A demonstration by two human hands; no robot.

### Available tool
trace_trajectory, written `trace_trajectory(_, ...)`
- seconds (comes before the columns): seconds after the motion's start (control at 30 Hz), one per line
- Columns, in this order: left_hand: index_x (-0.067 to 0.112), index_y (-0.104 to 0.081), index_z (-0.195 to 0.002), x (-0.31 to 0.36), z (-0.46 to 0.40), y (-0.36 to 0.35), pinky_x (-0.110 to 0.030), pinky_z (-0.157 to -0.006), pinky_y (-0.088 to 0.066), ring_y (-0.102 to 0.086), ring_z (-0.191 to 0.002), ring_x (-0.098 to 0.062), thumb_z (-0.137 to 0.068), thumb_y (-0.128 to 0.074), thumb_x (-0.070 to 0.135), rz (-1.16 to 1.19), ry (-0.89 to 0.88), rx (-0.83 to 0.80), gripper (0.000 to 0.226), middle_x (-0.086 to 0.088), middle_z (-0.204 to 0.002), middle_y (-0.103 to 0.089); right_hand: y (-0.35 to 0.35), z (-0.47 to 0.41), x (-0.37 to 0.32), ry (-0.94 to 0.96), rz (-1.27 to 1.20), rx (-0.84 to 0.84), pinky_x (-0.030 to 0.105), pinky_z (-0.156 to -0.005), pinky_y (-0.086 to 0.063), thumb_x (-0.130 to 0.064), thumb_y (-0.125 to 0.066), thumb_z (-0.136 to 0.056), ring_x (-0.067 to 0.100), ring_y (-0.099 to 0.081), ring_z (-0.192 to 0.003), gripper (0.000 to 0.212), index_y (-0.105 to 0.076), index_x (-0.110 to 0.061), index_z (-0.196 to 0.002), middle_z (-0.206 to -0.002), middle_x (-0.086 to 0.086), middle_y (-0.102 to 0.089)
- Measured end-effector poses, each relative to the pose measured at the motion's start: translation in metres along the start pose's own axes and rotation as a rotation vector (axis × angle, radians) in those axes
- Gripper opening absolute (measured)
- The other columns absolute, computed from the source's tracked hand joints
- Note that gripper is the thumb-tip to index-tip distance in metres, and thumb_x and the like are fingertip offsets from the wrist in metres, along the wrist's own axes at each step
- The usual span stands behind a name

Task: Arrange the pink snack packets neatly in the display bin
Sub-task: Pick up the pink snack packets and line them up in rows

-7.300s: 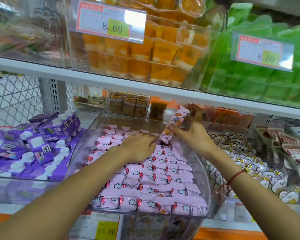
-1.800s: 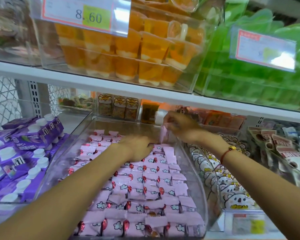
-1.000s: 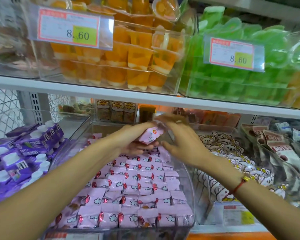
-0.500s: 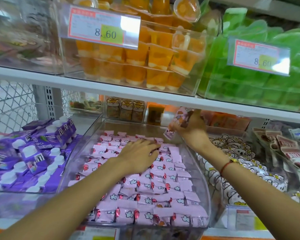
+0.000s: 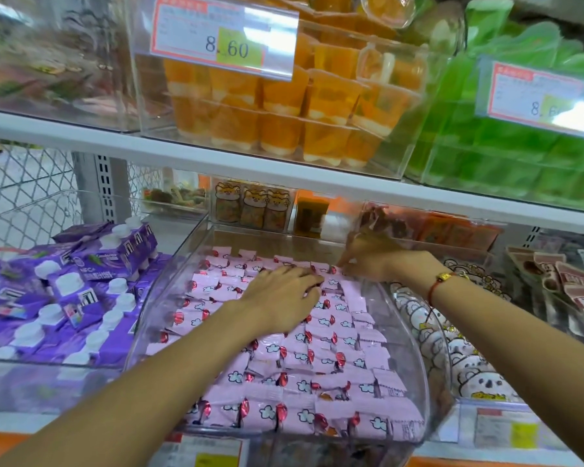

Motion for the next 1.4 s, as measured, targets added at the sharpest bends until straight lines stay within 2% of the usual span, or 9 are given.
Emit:
trace_trajectory(0.17, 0.025, -0.034, -0.145, 0.000, 0.001, 0.002, -0.039, -0.109, -0.025, -0.030, -0.137, -0.018, -0.103, -0.024, 0.037, 0.036, -0.010, -0.004, 0.045, 0.004, -0.153, -0.031, 0.028, 0.006, -0.001, 0.003, -0.121, 0.260, 0.027, -0.077, -0.041, -0.019, -0.055, -0.091, 0.020, -0.053, -0.103, 0.023, -0.065, -0.025, -0.110, -0.102, -0.005, -0.053)
trace_trajectory(0.33, 0.023, -0.036, -0.143, 0.009, -0.003, 0.015, -0.036, -0.103, -0.030, -0.035, -0.131, -0.021, -0.101, -0.034, 0.031, 0.039, -0.051, 0.047, 0.043, -0.001, -0.145, -0.040, 0.043, 0.027, -0.006, 0.069, -0.095, 0.433, 0.023, -0.068, -0.040, -0.022, -0.059, -0.088, 0.017, -0.059, -0.091, 0.016, -0.071, -0.031, -0.093, -0.100, -0.004, -0.066)
trace_trajectory(0.43, 0.032, -0.030, -0.146, 0.026, -0.007, 0.016, -0.033, -0.102, -0.030, -0.033, -0.133, -0.021, -0.102, -0.032, 0.030, 0.078, -0.150, 0.008, 0.044, 0.001, -0.151, -0.033, 0.034, 0.028, -0.011, 0.095, -0.011, 0.387, 0.022, -0.069, -0.037, -0.032, -0.063, -0.088, 0.019, -0.059, -0.094, 0.013, -0.071, -0.030, -0.098, -0.105, 0.000, -0.065)
trace_trajectory(0.6, 0.034, -0.025, -0.148, 0.026, -0.009, -0.005, -0.041, -0.111, -0.027, -0.027, -0.139, -0.022, -0.103, -0.022, 0.037, -0.024, -0.152, -0.131, 0.045, -0.005, -0.154, -0.028, 0.017, 0.016, -0.010, 0.027, 0.043, 0.133, 0.034, -0.090, -0.043, -0.033, -0.062, -0.088, 0.028, -0.049, -0.112, 0.025, -0.065, -0.026, -0.112, -0.120, 0.006, -0.055)
trace_trajectory(0.8, 0.035, -0.034, -0.144, 0.023, -0.013, -0.006, -0.042, -0.110, -0.029, -0.031, -0.138, -0.024, -0.102, -0.022, 0.043, -0.107, -0.142, -0.154, 0.045, -0.005, -0.151, -0.034, 0.009, 0.011, -0.010, -0.008, -0.088, -0.005, 0.025, -0.075, -0.043, -0.030, -0.065, -0.087, 0.021, -0.058, -0.098, 0.027, -0.068, -0.015, -0.109, -0.108, 0.005, -0.065)
trace_trajectory(1.07, 0.034, -0.035, -0.144, 0.022, -0.015, -0.008, -0.040, -0.103, -0.035, -0.038, -0.132, -0.026, -0.102, -0.023, 0.042, -0.103, -0.146, -0.147, 0.045, -0.003, -0.145, -0.042, 0.019, 0.021, -0.003, 0.034, -0.268, 0.256, 0.030, -0.086, -0.046, -0.022, -0.062, -0.088, 0.018, -0.057, -0.094, 0.004, -0.063, -0.020, -0.086, -0.099, -0.001, -0.064)
trace_trajectory(1.23, 0.034, -0.036, -0.144, 0.022, -0.015, -0.007, -0.039, -0.101, -0.037, -0.042, -0.128, -0.025, -0.102, -0.022, 0.042, -0.099, -0.163, -0.122, 0.044, -0.002, -0.143, -0.046, 0.020, 0.033, 0.018, 0.026, -0.831, 0.432, 0.030, -0.077, -0.046, -0.009, -0.055, -0.092, 0.022, -0.057, -0.088, 0.004, -0.054, -0.010, -0.088, -0.092, 0.006, -0.061)
trace_trajectory(1.33, 0.034, -0.036, -0.143, 0.022, -0.015, -0.009, -0.036, -0.097, -0.035, -0.043, -0.125, -0.024, -0.102, -0.024, 0.042, -0.074, -0.166, -0.130, 0.044, -0.002, -0.142, -0.045, 0.027, 0.052, 0.036, -0.073, -1.150, 0.729, 0.016, -0.060, -0.041, -0.006, -0.048, -0.095, 0.015, -0.054, -0.075, 0.006, -0.052, -0.009, -0.091, -0.089, 0.008, -0.058)
trace_trajectory(1.4, 0.033, -0.044, -0.139, 0.019, -0.013, -0.006, -0.031, -0.085, -0.043, -0.056, -0.106, -0.021, -0.101, -0.030, 0.042, 0.070, -0.129, -0.129, 0.041, -0.001, -0.128, -0.056, 0.029, 0.069, 0.042, -0.138, -1.279, 0.895, 0.013, -0.057, -0.040, -0.011, -0.045, -0.097, 0.003, -0.053, -0.067, 0.007, -0.051, -0.014, -0.093, -0.083, 0.001, -0.056)
Point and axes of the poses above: each hand's wrist, its own z-axis away from the middle knuckle, its own y-axis out of the back of the hand, x = y × z, the point moved 9 cm from there along -z, towards the middle knuckle
